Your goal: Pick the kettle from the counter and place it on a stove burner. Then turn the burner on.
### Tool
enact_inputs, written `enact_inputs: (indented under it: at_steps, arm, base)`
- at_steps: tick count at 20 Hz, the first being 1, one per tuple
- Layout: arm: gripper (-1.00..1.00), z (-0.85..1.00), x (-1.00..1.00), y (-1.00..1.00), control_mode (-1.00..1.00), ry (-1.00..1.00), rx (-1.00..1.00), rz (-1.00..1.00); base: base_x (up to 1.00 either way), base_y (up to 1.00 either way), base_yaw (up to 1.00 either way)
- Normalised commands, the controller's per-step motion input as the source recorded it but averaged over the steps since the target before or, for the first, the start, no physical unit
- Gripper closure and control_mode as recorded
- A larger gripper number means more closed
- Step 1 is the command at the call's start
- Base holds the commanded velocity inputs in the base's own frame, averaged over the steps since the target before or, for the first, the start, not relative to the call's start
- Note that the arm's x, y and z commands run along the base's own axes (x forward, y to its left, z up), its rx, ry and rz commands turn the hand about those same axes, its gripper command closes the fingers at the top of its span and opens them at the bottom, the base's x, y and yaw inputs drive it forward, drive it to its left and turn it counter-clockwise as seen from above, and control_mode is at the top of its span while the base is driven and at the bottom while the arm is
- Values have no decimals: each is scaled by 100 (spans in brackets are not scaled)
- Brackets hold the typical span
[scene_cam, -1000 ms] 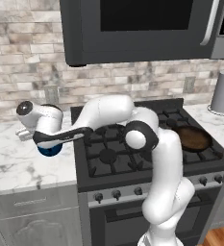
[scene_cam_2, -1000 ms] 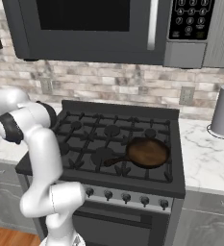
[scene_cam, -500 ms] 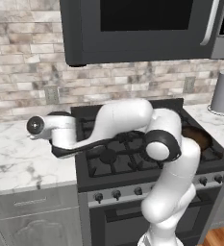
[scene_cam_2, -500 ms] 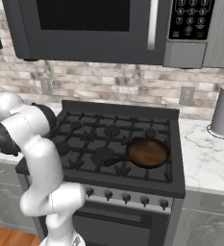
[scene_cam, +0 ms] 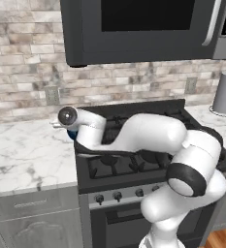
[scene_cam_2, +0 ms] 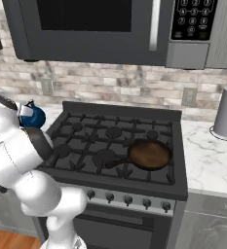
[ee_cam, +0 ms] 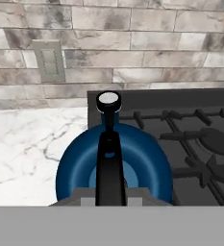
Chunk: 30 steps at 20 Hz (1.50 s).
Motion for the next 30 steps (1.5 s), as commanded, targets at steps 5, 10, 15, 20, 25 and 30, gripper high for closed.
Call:
enact_inputs:
  at_steps: [5, 10, 15, 20, 25, 30]
  arm:
    - [100, 33, -8, -95, -100, 14, 18, -13]
    - [100, 7, -9, -72, -100, 15, 14, -7]
    - [100, 0, 0, -8, -100, 4, 1, 0]
    - [100, 3, 0, -6, -100, 8, 4, 0]
    - [100, 0, 1, -12, -100, 25, 4, 0]
    - [100, 0, 3, -7, -100, 25, 1, 0]
  base:
    - [0, 0, 0]
    - [0, 0, 0]
    - [0, 0, 0]
    - [0, 0, 0]
    - [0, 0, 0]
    - [0, 0, 0]
